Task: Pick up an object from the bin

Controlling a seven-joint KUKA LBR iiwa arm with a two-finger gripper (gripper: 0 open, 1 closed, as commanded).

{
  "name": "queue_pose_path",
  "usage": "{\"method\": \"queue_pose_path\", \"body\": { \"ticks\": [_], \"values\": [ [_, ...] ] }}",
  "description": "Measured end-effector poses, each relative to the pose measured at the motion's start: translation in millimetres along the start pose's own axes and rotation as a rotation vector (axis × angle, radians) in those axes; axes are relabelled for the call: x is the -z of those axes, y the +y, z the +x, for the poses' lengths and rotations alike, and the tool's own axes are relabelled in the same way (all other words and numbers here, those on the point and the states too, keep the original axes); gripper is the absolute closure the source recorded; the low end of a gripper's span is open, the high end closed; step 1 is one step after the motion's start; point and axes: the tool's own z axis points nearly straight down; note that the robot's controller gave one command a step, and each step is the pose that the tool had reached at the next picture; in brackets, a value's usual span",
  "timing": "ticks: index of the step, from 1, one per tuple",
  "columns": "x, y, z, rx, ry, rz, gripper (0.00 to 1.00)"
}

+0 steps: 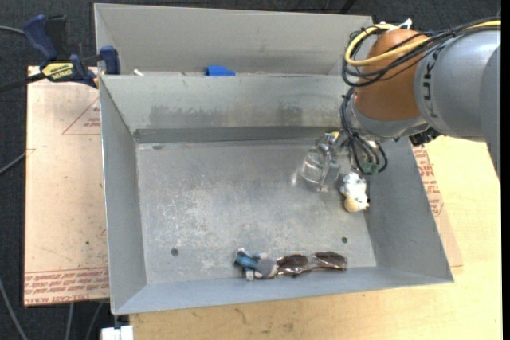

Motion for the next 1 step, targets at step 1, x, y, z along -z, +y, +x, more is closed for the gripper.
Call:
{"method": "queue_pose_path", "body": {
  "ticks": [1],
  "values": [
    [4.8,0.0,0.5,0.013,0.005,0.001,1.00]
  ]
}}
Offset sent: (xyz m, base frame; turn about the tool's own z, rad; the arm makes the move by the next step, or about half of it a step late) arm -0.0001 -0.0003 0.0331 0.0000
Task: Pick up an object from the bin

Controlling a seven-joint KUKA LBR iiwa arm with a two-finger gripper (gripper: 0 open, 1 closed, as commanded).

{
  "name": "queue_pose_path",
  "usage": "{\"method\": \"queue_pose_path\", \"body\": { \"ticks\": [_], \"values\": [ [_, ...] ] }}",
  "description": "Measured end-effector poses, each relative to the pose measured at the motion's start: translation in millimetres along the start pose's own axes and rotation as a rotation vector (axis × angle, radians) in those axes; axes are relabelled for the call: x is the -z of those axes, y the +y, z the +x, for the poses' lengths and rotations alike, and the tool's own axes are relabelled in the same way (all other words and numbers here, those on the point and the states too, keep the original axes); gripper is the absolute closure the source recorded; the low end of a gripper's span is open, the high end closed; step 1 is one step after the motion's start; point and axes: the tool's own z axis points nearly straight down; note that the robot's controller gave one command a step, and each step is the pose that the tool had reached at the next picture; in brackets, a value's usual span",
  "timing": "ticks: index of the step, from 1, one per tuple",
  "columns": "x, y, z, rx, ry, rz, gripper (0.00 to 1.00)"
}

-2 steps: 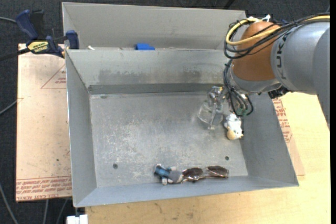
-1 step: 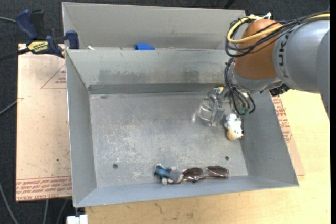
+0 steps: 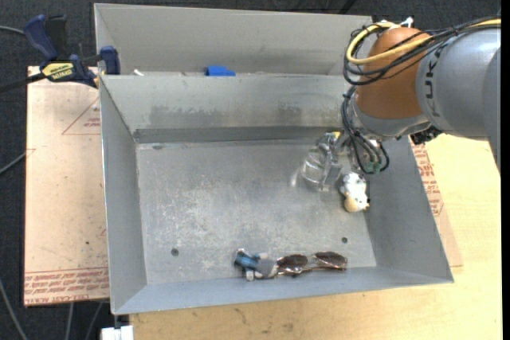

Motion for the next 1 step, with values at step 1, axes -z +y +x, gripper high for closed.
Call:
{"method": "queue_pose_path", "body": {
  "ticks": [1],
  "values": [
    [6.7,0.0,0.6,-0.022,0.005,0.000,1.00]
  ]
}}
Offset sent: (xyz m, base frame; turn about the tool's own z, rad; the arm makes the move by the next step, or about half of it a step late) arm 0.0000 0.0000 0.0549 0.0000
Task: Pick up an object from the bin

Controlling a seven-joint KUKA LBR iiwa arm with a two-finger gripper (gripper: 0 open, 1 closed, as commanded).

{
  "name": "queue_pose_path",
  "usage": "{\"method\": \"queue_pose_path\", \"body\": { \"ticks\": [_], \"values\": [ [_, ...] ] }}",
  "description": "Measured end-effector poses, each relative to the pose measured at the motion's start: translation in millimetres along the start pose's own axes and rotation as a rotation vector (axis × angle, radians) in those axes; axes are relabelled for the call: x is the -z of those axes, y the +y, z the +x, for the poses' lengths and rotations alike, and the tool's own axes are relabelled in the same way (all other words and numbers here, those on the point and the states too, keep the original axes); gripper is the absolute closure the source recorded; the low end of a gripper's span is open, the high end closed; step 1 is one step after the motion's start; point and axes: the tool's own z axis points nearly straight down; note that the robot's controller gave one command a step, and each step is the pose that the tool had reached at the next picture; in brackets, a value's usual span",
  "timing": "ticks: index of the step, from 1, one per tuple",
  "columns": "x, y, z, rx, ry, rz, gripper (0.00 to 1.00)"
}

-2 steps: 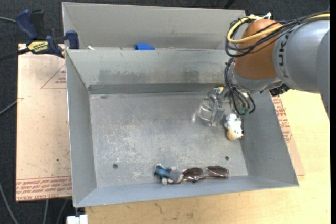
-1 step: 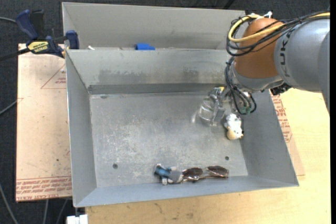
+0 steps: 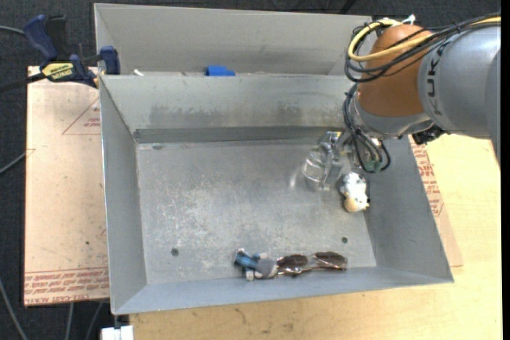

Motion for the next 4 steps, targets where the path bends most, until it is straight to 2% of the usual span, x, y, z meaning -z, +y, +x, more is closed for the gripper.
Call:
{"method": "queue_pose_path", "body": {
  "ticks": [2,4],
  "values": [
    [27,0,0.9,0.000,0.006,0.000,1.00],
    [65,0,-0.2,0.000,0.002,0.000,1.00]
  ]
}}
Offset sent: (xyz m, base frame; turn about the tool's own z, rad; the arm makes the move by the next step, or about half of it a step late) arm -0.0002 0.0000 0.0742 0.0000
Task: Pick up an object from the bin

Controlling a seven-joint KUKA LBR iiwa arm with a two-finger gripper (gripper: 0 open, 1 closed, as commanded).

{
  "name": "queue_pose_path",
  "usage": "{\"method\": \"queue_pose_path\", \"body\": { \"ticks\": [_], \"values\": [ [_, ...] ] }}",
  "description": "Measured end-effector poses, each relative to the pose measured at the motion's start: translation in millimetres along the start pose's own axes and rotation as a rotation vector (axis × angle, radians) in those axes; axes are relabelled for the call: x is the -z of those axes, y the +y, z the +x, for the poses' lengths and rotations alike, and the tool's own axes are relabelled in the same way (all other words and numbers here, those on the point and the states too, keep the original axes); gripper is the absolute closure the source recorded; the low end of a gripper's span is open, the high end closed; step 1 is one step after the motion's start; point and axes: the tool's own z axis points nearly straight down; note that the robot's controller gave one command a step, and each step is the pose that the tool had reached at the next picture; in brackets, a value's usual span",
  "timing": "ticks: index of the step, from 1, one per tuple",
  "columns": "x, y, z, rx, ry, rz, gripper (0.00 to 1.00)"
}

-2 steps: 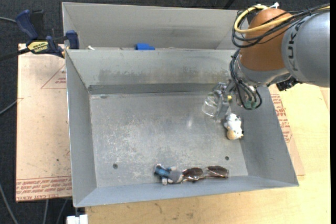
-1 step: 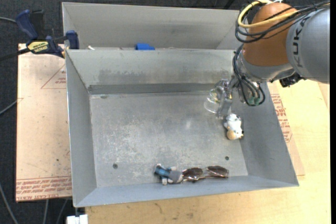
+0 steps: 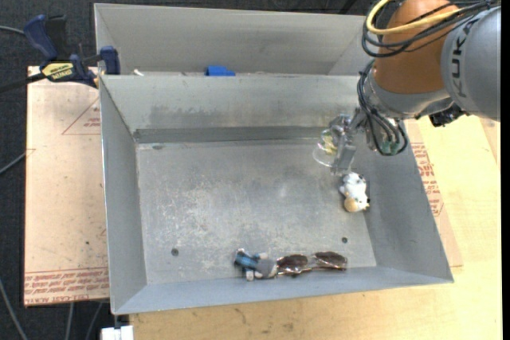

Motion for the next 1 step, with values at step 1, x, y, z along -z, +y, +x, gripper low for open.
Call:
{"method": "queue_pose_path", "body": {
  "ticks": [1],
  "values": [
    [16.1,0.2,-1.3,0.001,-0.006,0.000,1.00]
  ]
}}
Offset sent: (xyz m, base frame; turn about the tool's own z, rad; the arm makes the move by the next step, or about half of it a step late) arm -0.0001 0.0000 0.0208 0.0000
